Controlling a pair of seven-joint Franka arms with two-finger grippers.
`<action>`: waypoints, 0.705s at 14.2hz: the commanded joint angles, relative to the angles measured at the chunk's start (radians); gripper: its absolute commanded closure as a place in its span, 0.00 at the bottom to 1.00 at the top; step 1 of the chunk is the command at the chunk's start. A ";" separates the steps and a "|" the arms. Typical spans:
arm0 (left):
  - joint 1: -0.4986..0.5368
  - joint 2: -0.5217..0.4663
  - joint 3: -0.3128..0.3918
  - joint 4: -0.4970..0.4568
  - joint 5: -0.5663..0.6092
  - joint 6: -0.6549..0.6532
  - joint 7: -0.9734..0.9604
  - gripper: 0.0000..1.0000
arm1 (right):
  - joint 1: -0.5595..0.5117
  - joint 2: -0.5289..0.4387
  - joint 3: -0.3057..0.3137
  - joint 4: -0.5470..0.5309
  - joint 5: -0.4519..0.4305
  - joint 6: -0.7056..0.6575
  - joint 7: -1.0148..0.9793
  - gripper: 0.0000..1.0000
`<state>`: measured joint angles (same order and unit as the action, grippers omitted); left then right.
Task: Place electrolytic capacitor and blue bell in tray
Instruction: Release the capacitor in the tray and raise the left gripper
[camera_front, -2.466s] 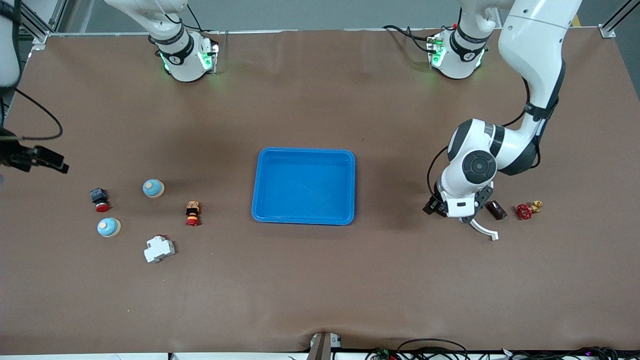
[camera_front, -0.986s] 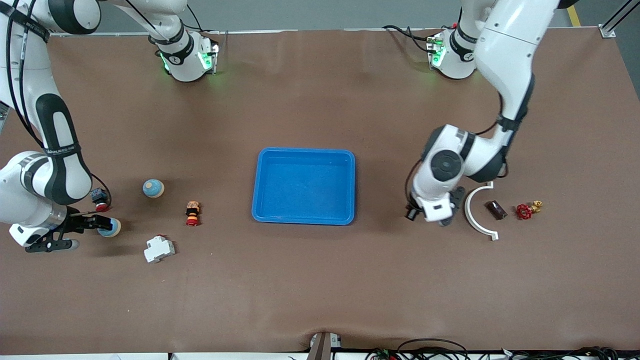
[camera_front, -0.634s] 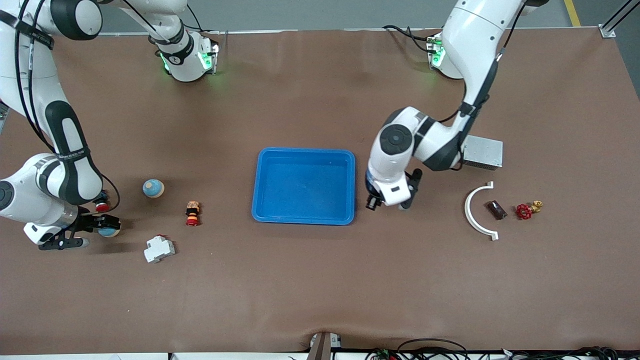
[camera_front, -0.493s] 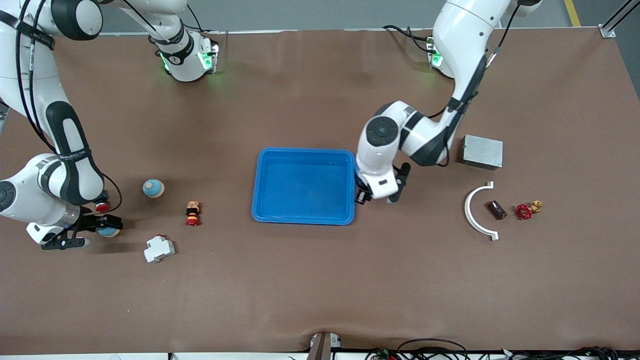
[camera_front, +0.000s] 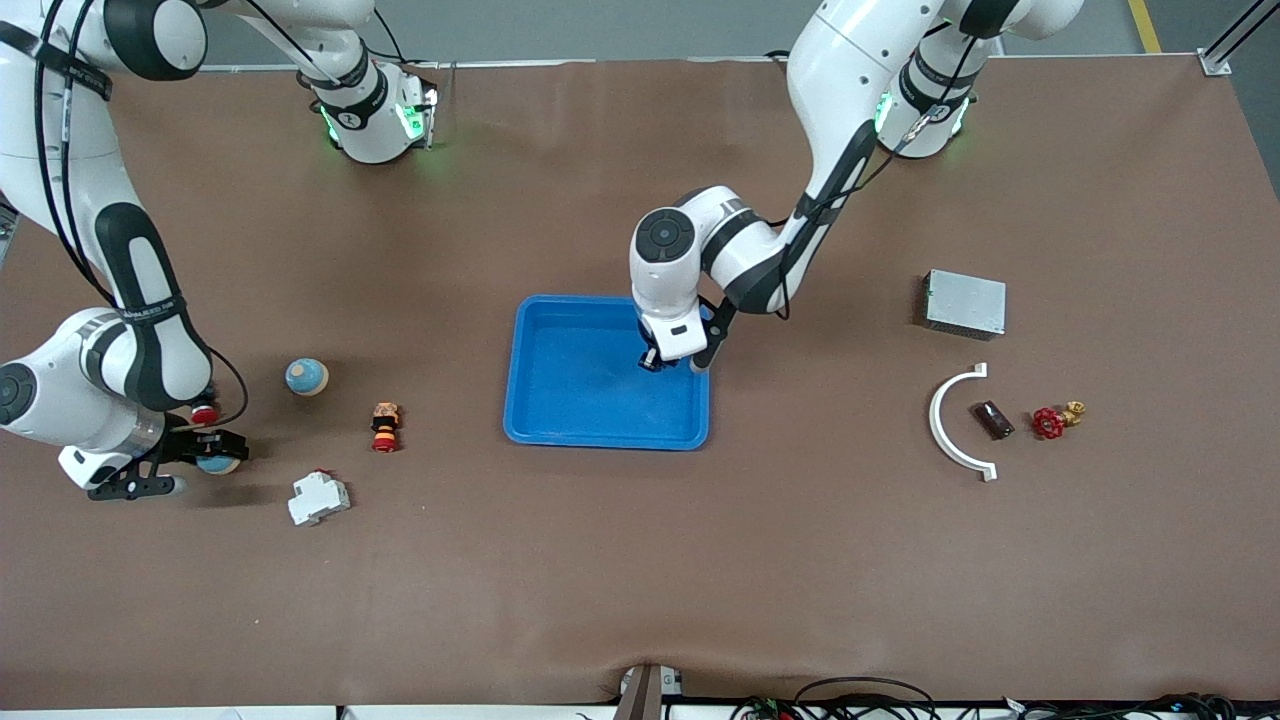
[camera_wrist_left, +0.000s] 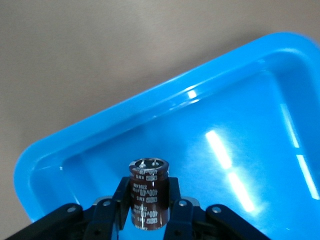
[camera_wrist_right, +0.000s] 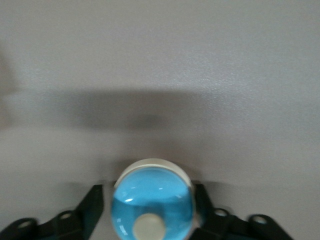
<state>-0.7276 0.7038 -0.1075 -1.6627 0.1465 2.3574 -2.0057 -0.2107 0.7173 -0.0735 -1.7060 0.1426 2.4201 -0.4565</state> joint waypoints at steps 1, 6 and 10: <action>0.002 -0.004 0.012 0.031 0.025 -0.081 -0.004 0.00 | 0.010 -0.016 0.001 -0.007 0.017 -0.009 -0.007 1.00; 0.072 -0.091 0.019 0.041 0.027 -0.181 0.051 0.00 | 0.042 -0.041 0.000 0.015 0.015 -0.067 0.009 1.00; 0.192 -0.164 0.020 0.031 0.028 -0.324 0.214 0.00 | 0.114 -0.137 -0.005 0.043 0.009 -0.274 0.189 1.00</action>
<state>-0.5820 0.5854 -0.0841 -1.6056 0.1532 2.1037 -1.8632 -0.1363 0.6642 -0.0714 -1.6470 0.1426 2.2283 -0.3470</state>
